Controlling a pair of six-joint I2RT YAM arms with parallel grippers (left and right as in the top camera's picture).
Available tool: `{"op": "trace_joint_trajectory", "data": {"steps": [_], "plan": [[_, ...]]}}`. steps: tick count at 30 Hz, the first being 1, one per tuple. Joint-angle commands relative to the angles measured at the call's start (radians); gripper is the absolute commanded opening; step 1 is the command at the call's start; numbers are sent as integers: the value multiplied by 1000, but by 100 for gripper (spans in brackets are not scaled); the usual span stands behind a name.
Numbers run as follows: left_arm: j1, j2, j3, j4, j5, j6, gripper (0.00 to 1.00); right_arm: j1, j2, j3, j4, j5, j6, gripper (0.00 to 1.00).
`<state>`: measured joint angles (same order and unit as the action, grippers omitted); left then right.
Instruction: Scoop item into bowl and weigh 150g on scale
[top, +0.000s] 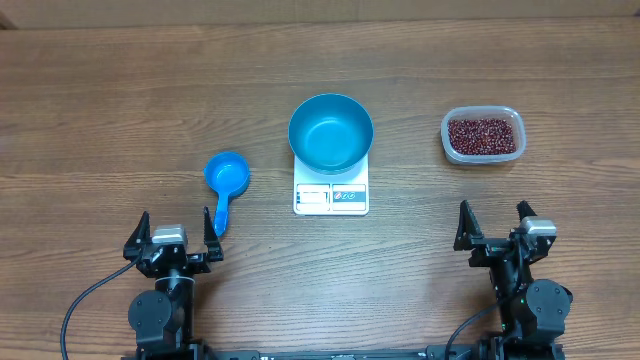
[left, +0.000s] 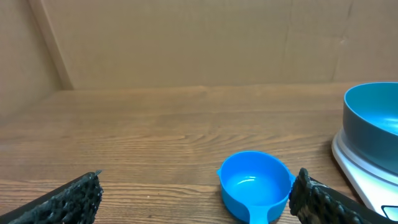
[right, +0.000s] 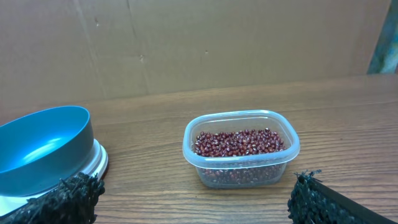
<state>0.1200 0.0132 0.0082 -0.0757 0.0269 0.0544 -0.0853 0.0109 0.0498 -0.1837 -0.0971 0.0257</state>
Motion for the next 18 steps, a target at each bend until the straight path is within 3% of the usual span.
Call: {"op": "trace_joint_trajectory", "data": {"steps": [1, 18], "plan": [[4, -10, -3, -1, 14, -9, 100, -6, -8, 2, 5, 6, -1, 100], [5, -8, 13, -32, 14, -17, 100, -6, -8, 2, 5, 6, -1, 100]]}}
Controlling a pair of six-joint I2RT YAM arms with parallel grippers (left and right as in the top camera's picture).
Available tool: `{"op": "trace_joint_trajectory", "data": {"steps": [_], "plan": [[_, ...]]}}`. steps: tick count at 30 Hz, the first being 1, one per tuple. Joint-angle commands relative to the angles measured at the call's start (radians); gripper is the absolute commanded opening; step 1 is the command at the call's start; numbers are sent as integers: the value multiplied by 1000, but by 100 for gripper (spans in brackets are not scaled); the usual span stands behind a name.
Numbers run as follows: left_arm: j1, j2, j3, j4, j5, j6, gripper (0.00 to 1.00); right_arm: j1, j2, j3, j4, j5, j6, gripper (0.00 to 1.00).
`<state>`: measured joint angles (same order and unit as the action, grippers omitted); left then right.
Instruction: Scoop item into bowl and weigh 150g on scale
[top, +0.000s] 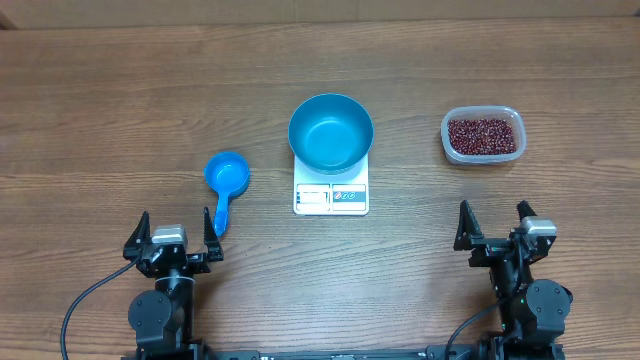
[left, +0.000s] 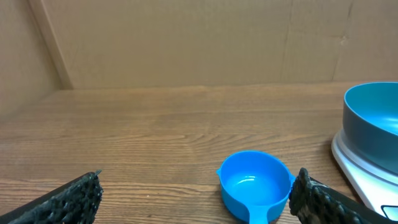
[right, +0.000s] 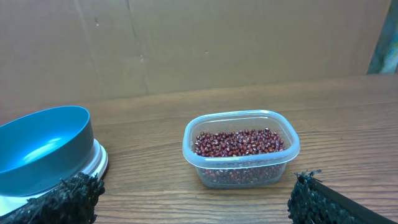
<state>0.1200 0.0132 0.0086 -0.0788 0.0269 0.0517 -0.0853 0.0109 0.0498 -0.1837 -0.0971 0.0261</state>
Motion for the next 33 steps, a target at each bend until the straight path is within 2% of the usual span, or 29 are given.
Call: {"op": "trace_joint_trajectory", "data": {"steps": [1, 8, 14, 24, 33], "plan": [[5, -8, 24, -51, 14, -14, 100, -6, -8, 2, 5, 6, -1, 100], [5, 10, 169, -246, -21, 2, 100, -6, -8, 2, 5, 6, -2, 100], [5, 116, 302, -327, -26, 5, 100, -6, -8, 2, 5, 6, -1, 100], [5, 497, 613, -452, -26, 5, 100, -6, -8, 2, 5, 6, -1, 100], [5, 916, 984, -715, 0, 61, 99, -6, -8, 2, 5, 6, -1, 100]]}}
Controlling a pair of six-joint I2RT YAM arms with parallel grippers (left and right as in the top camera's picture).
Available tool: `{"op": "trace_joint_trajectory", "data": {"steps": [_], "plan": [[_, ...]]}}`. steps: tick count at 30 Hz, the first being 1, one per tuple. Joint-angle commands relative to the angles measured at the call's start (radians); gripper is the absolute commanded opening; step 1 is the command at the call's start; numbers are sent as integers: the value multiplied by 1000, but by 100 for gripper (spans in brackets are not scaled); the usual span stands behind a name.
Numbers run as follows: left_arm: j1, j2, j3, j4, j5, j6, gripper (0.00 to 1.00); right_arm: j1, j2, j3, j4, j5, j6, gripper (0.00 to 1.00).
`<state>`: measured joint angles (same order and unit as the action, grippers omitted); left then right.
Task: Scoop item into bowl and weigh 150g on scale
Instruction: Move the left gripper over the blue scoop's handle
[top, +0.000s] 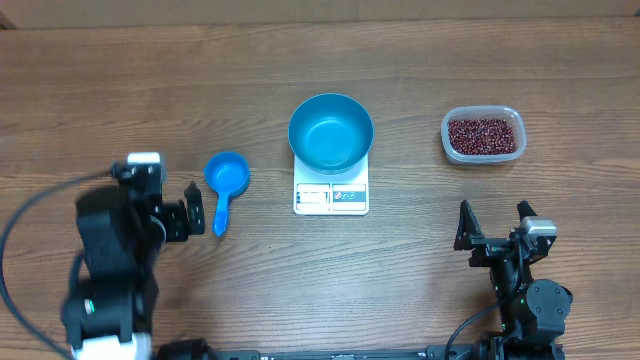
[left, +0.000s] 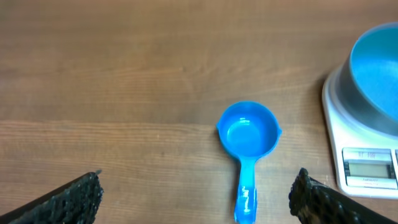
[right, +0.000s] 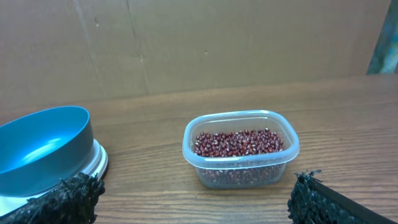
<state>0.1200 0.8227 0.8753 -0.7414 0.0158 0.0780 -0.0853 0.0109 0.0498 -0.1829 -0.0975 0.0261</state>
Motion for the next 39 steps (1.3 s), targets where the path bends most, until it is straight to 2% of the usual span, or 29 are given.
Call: {"op": "trace_joint_trajectory", "data": {"steps": [1, 8, 13, 20, 29, 32, 34, 39], "plan": [[5, 150, 156, -83, 12, 40, 100, -6, -8, 2, 5, 6, -1, 100], [5, 436, 379, -299, 37, 84, 100, -6, -8, 2, 5, 6, -2, 100], [5, 586, 427, -372, 71, 144, 99, -6, -8, 2, 5, 6, -1, 100], [5, 723, 427, -361, 71, 143, 100, -6, -8, 2, 5, 6, -1, 100], [4, 801, 427, -335, 79, 143, 99, -6, -8, 2, 5, 6, -1, 100], [4, 813, 427, -325, 82, 143, 95, -6, -8, 2, 5, 6, -1, 100], [4, 823, 427, -316, 82, 135, 100, -6, -8, 2, 5, 6, -1, 100], [4, 859, 427, -303, 82, 131, 100, -6, -8, 2, 5, 6, -1, 100]]}}
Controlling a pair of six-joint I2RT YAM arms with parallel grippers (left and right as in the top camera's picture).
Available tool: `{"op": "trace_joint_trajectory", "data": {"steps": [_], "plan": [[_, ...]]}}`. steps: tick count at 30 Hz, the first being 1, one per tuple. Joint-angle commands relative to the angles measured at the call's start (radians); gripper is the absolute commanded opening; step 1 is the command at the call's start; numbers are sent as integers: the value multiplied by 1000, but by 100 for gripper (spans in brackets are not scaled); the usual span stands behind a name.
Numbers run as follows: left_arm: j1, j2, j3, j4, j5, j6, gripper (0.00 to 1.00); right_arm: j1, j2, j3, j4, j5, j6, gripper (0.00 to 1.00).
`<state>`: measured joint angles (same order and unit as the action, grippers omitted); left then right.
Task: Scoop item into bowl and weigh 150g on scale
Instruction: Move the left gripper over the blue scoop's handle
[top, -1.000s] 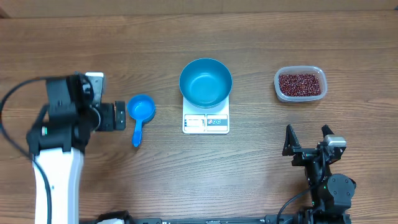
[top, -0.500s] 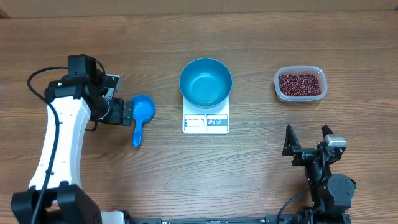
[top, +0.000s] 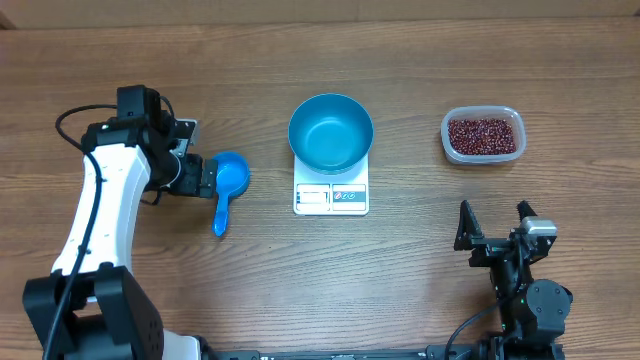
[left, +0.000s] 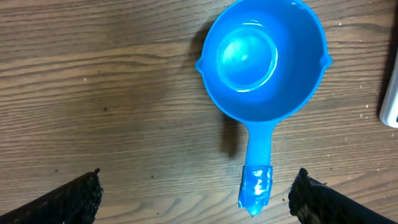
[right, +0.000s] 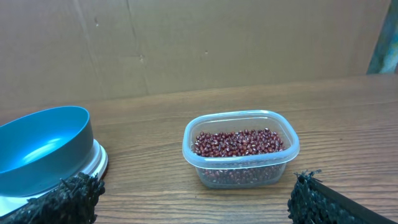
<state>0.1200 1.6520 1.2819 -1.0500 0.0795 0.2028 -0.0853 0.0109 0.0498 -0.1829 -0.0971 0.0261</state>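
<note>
A blue scoop (top: 228, 180) lies left of the scale, its handle (left: 257, 169) pointing toward the table's front. My left gripper (top: 203, 177) hangs over it, open, looking straight down. In the left wrist view (left: 193, 208) the handle's end lies between the wide-spread fingers (left: 65, 200), nearer the right one. An empty blue bowl (top: 331, 131) sits on the white scale (top: 331, 197). A clear tub of red beans (top: 483, 135) stands at the right, also seen as the tub (right: 240, 147) ahead of my right gripper (right: 193, 208). My right gripper (top: 495, 232) rests open near the front edge.
The wooden table (top: 420, 260) carries only these things. A cardboard wall (right: 205, 43) stands behind the table. The left arm's black cable (top: 70, 120) loops at the far left.
My left gripper has moved farther from the front edge and closer down over the scoop, which now fills more of its wrist view. It stays open. The right arm has not moved.
Both arms rested open at the front edge for the first two moments. Then my left arm was raised, looking down on the scoop from behind its handle. Now it hangs low over the scoop. Scoop, bowl, scale and beans have stayed in place.
</note>
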Motion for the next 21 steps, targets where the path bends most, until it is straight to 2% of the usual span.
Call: {"op": "trace_joint_trajectory", "data": {"steps": [1, 13, 21], "plan": [[4, 39, 21, 9, 18, 2, 100, -6, -8, 2, 5, 6, -1, 100], [4, 103, 21, 69, 18, -2, 100, -6, -8, 2, 5, 6, -1, 100], [-1, 130, 21, 105, 17, -97, 99, -6, -8, 2, 5, 6, -1, 100]]}}
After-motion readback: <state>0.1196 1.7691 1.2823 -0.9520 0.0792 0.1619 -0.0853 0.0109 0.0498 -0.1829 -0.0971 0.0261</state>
